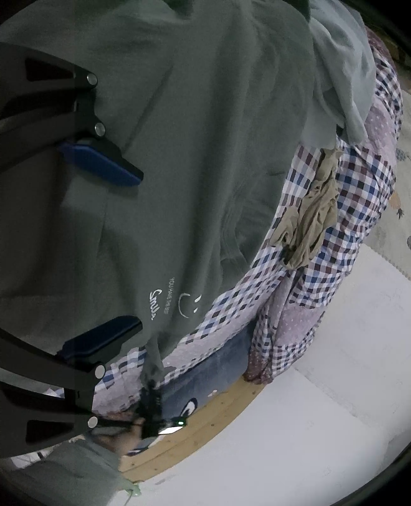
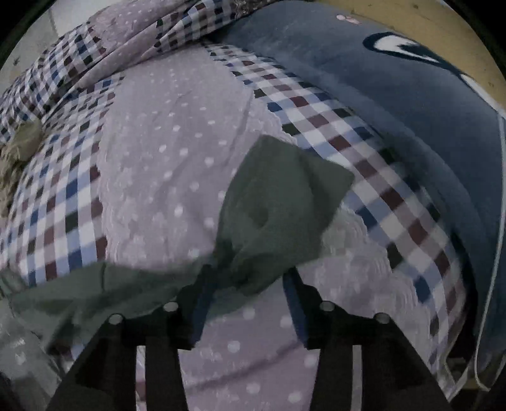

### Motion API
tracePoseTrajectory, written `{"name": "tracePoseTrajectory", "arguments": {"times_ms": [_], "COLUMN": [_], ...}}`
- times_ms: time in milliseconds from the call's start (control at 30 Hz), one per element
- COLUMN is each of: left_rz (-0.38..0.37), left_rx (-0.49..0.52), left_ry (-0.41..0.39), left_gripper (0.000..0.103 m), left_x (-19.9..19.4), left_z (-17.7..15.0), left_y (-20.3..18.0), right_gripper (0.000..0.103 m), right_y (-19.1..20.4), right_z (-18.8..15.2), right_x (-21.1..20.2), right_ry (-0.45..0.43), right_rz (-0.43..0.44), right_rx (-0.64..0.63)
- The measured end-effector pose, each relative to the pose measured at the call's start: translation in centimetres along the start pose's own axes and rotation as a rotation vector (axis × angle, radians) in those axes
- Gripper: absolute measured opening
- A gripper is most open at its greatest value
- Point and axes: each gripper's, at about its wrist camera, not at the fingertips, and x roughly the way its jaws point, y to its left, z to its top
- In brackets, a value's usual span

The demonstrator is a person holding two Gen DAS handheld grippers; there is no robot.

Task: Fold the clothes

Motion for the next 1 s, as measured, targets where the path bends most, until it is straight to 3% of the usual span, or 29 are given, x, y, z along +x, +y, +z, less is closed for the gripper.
{"name": "tracePoseTrajectory", "arguments": {"times_ms": [167,333,467,533,700,933,967,1000], "left_rz": [-0.015,-0.063,-0.092,-0.099,-0.123,-0.129,-0.13,-0.131], "left_rx": [-0.05,-0.14,-0.192,-0.213,-0.292,-0.376,-0.378,-0.381], "left_ry": [0.01,0.011,-0.01,-0.026,-0.053,-0.069,-0.068,-0.068], "left_gripper": [0.087,0.087,0.087,0.087,0.087,0.087,0.087,0.087], "left_x": [-0.2,-1.0,-1.9,-2.4,-3.3,-3.5,-3.5,-3.5], "left_z": [0.4,1.1,1.8,2.3,3.5,4.4,4.5,4.5], "left_y": [0.2,0.9,1.5,1.9,3.8,5.9,6.0,6.1], "right_gripper": [0.05,0.051,0.055,0.055,0.055,0.055,0.052,0.034], "right_y": [4.1,13.7,23.2,27.9,35.8,39.5,39.6,39.5], "right_z": [-1.2,-0.9,-2.2,-3.2,-5.3,-6.5,-6.6,-6.7], "right_x": [-3.6,-8.4,-10.7,-10.6,-8.2,-4.3,-4.0,-4.0], "right_ry": [-0.075,-0.186,-0.226,-0.223,-0.187,-0.141,-0.138,-0.142], "right_rz": [0.043,0.3,0.402,0.402,0.338,0.24,0.236,0.239], "right_rx": [-0.072,-0.243,-0.507,-0.651,-0.875,-1.003,-1.008,-1.009]}}
